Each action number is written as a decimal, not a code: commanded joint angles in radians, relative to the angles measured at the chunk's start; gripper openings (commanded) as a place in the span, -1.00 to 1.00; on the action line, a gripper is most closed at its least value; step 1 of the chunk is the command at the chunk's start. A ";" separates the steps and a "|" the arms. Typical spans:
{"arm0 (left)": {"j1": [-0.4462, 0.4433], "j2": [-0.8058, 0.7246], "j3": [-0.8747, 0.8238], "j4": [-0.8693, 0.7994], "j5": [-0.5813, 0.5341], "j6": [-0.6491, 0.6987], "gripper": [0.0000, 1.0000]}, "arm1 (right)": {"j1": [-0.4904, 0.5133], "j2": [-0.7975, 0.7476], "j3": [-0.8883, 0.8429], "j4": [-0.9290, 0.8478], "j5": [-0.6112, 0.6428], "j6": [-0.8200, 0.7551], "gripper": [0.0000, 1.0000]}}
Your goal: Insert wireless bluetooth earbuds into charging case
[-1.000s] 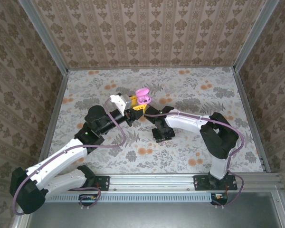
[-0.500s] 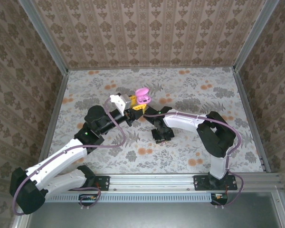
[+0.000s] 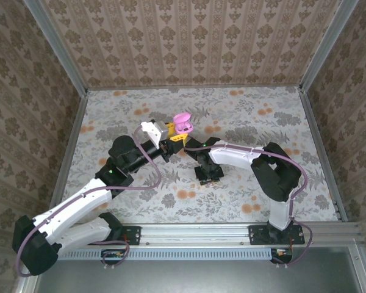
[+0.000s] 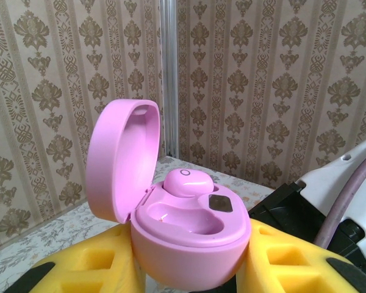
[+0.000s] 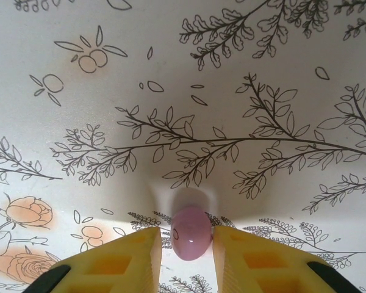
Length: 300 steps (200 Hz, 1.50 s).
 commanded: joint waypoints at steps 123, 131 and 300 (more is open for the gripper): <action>-0.008 -0.025 0.029 0.008 -0.010 0.003 -0.27 | -0.007 0.052 0.027 -0.032 0.049 -0.010 -0.42; -0.008 -0.025 0.028 0.008 -0.010 0.005 -0.27 | -0.008 0.056 0.027 -0.032 0.051 -0.012 -0.42; -0.009 0.045 0.049 0.032 -0.010 -0.013 -0.27 | -0.186 -0.313 -0.111 0.099 -0.099 0.022 -0.52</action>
